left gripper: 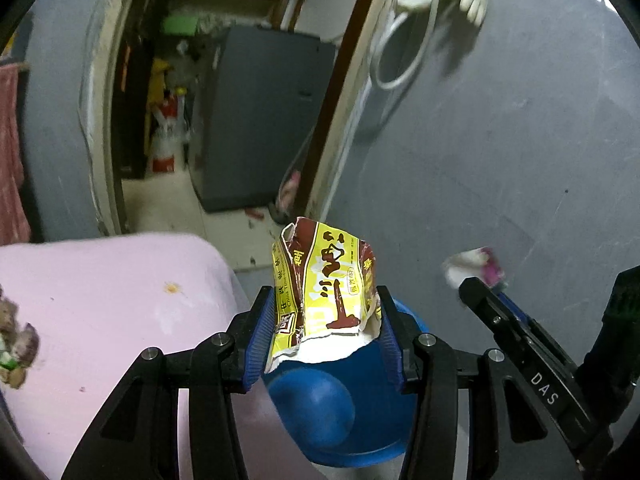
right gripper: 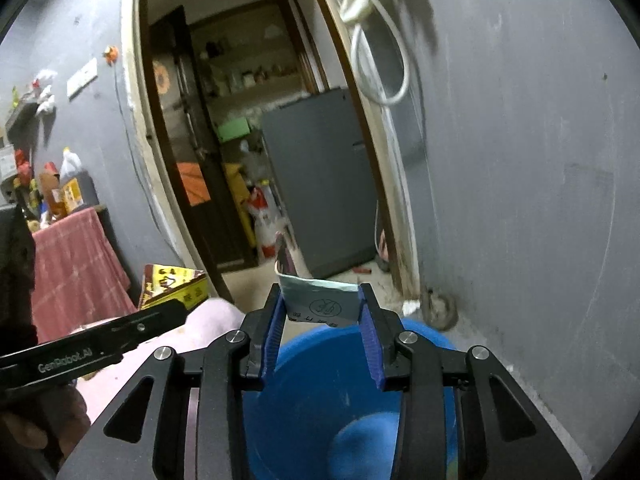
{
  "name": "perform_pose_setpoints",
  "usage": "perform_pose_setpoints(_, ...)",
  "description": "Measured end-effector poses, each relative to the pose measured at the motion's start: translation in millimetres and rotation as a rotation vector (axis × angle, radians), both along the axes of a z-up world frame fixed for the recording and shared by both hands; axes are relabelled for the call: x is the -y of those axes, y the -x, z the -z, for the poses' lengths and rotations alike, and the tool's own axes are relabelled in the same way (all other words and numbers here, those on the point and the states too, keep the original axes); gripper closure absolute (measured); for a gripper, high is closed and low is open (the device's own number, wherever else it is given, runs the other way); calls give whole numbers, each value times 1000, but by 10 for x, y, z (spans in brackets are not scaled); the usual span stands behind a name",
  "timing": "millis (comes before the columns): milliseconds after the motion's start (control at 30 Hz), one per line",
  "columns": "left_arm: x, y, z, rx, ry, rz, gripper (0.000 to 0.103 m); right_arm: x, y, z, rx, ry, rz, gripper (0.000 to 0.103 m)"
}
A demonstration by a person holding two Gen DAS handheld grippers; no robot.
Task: Collect trash
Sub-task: 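Carry both wrappers to the blue bucket and open both tools to drop them, then move both open tools back over the trash pile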
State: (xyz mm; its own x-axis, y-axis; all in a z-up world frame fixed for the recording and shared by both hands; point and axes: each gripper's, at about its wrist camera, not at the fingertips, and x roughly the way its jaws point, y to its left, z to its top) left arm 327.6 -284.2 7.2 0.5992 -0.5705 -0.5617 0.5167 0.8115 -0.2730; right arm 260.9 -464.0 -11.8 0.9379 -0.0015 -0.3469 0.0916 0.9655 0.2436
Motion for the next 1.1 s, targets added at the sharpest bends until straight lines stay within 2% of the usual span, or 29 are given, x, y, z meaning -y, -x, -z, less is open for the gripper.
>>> perform_pose_setpoints(33, 21, -31, 33, -16, -7, -1, 59, 18, -10, 31, -13, -7, 2, 58)
perform_pose_setpoints(100, 40, -59, 82, -35, -16, -8, 57, 47, -36, 76, -33, -27, -2, 54)
perform_pose_setpoints(167, 24, -81, 120, -43, -18, -18, 51, 63, -69, 95, -48, -45, -5, 53)
perform_pose_setpoints(367, -144, -56, 91, -37, -11, -47, 46, 63, -58, 90, -47, -48, -3, 47)
perform_pose_setpoints(433, -236, -5, 47, -21, -1, -73, 43, 42, -32, 45, -24, -44, -6, 36)
perform_pose_setpoints(533, -411, 81, -72, 9, 31, -118, 33, -31, 17, -77, 27, -31, -14, 25)
perform_pose_setpoints(667, -751, 195, -277, 77, 84, -186, 19, -191, 119, -291, 115, 7, -27, 14)
perform_pose_setpoints(733, -926, 296, -401, 122, 106, -229, 11, -289, 194, -400, 170, 20, -37, 1)
perform_pose_setpoints(800, -1096, 360, -503, 165, 120, -267, 5, -391, 254, -500, 223, 25, -52, 0)
perform_pose_setpoints(1100, -1720, 818, -829, 384, 74, -395, 2, -982, 356, -822, 341, 70, -147, 0)
